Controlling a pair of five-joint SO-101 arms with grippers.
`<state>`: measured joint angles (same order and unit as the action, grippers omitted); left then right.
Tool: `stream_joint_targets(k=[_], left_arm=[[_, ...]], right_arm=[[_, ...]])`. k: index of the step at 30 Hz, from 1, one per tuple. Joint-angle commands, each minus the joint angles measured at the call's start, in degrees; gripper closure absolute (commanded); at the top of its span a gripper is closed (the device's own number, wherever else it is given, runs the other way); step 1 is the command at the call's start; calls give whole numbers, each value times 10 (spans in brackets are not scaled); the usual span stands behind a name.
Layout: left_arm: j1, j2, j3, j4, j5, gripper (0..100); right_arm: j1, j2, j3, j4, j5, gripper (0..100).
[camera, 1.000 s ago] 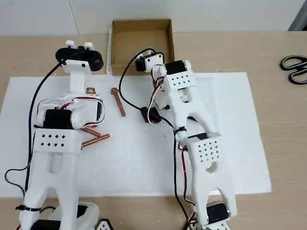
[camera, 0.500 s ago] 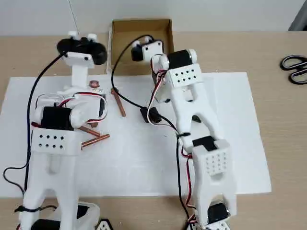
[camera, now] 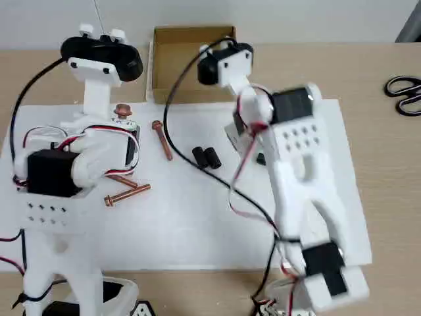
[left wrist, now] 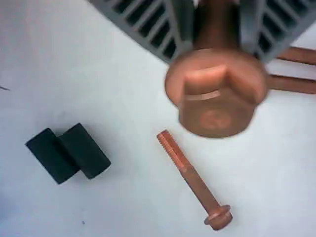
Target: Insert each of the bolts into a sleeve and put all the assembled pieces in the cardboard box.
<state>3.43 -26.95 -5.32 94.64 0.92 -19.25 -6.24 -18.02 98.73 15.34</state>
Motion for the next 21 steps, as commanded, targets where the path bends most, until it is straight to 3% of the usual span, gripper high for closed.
stream_joint_targets(k=[1, 9, 13, 21], left_arm=[[0, -10, -51, 9, -3, 995], [20, -31, -61, 3, 4, 995], [18, -35, -50, 4, 88, 995], [14, -114, -27, 0, 229, 995]], right_arm=[[4, -123, 67, 5, 1, 995], [4, -264, 189, -6, -2, 995], [4, -308, 247, -7, -19, 995], [0, -470, 359, -73, -176, 995]])
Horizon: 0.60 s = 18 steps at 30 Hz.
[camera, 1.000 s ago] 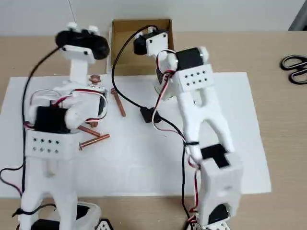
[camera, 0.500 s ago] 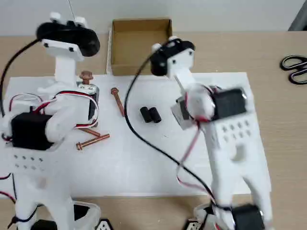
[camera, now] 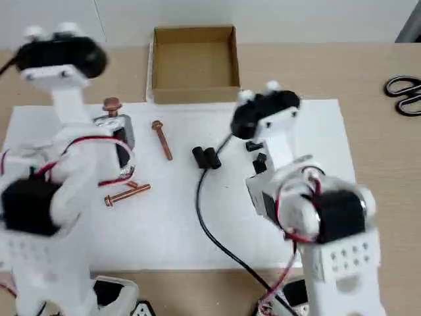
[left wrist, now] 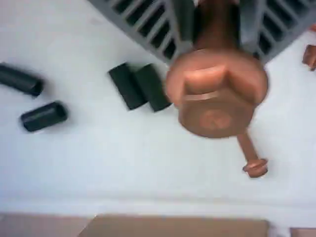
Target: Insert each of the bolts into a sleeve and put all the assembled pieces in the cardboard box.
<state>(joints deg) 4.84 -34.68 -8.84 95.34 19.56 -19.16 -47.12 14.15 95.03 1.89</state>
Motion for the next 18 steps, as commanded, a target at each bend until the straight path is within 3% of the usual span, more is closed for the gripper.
stream_joint_targets(k=[1, 7, 14, 18], left_arm=[[0, -48, 16, -7, 60, 995], [0, -104, 83, -30, 140, 995], [0, -185, 227, -144, 214, 995], [4, -244, 325, -229, 231, 995]], right_arm=[[0, -82, 66, -50, -52, 995], [-10, -199, 208, -153, -95, 995], [-143, -315, 343, -240, -135, 995], [-173, -375, 399, -305, -135, 995]])
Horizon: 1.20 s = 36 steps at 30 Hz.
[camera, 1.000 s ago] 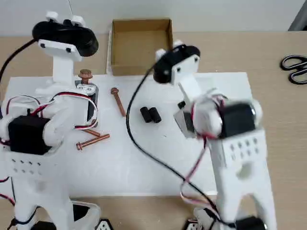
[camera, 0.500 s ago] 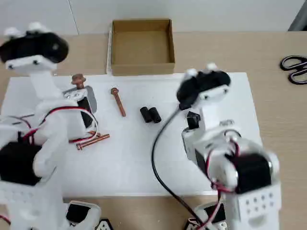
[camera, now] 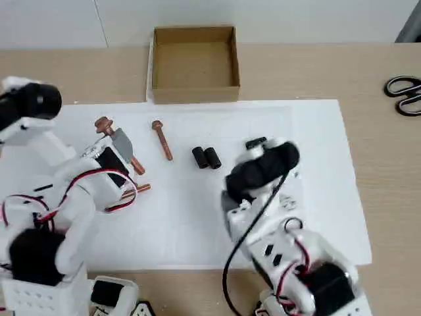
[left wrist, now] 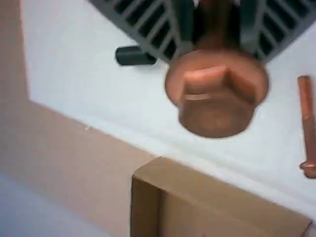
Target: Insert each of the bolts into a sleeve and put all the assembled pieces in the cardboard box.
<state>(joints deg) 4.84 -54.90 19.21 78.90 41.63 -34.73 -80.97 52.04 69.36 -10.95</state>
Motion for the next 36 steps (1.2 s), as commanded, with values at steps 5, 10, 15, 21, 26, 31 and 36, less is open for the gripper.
stream_joint_targets(k=[5, 10, 15, 21, 26, 31, 36], left_arm=[[82, -146, 153, -136, 11, 995], [143, -241, 259, -200, 9, 995], [167, -298, 317, -230, -27, 995], [202, -311, 343, -244, -40, 995], [222, -311, 341, -266, -40, 995], [251, -311, 340, -265, -40, 995], [257, -310, 340, -260, -40, 995]], right_arm=[[-36, -93, 61, -67, -5, 995], [-84, -142, 99, -70, 15, 995], [-122, -200, 145, -71, 47, 995], [-150, -229, 175, -72, 72, 995], [-152, -227, 178, -80, 73, 995], [-150, -226, 179, -83, 73, 995], [-149, -227, 179, -83, 73, 995]])
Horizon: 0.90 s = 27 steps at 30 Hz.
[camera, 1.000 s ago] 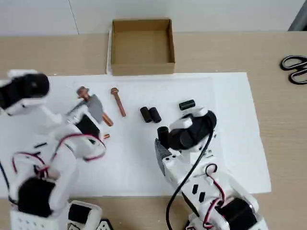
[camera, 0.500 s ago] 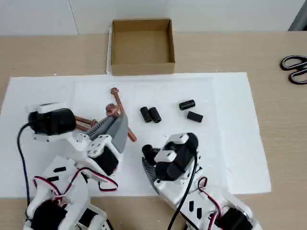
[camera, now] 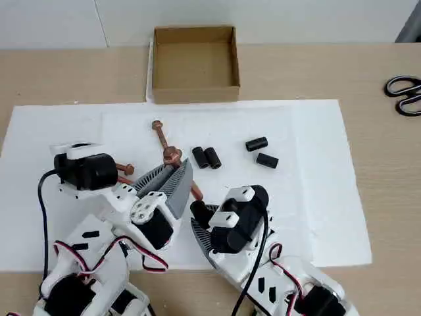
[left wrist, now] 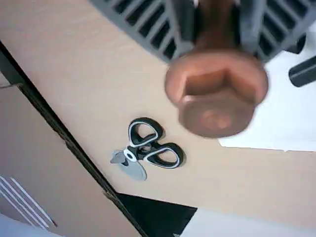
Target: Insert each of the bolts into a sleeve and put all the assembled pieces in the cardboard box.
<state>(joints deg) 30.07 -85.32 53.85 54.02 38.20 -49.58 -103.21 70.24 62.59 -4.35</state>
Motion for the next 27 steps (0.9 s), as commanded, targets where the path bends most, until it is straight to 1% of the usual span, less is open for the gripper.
stream_joint_targets(k=[1, 5, 8, 13, 18, 21, 27], left_arm=[[4, -6, -7, -6, -7, 995], [4, -7, -7, 19, -7, 995], [4, -7, -7, 24, -8, 995], [4, -6, -3, 24, -8, 995], [5, -5, -1, 23, -8, 995], [5, -5, 7, 22, -8, 995], [5, -5, 12, 21, -8, 995]], right_arm=[[0, -5, -3, -15, 8, 995], [25, -6, -3, -15, 21, 995], [44, -6, -4, -22, 32, 995], [44, -1, -4, -51, 31, 995], [44, -1, -3, -52, 30, 995], [42, -1, -3, -51, 28, 995], [-11, -1, -3, -51, 29, 995]])
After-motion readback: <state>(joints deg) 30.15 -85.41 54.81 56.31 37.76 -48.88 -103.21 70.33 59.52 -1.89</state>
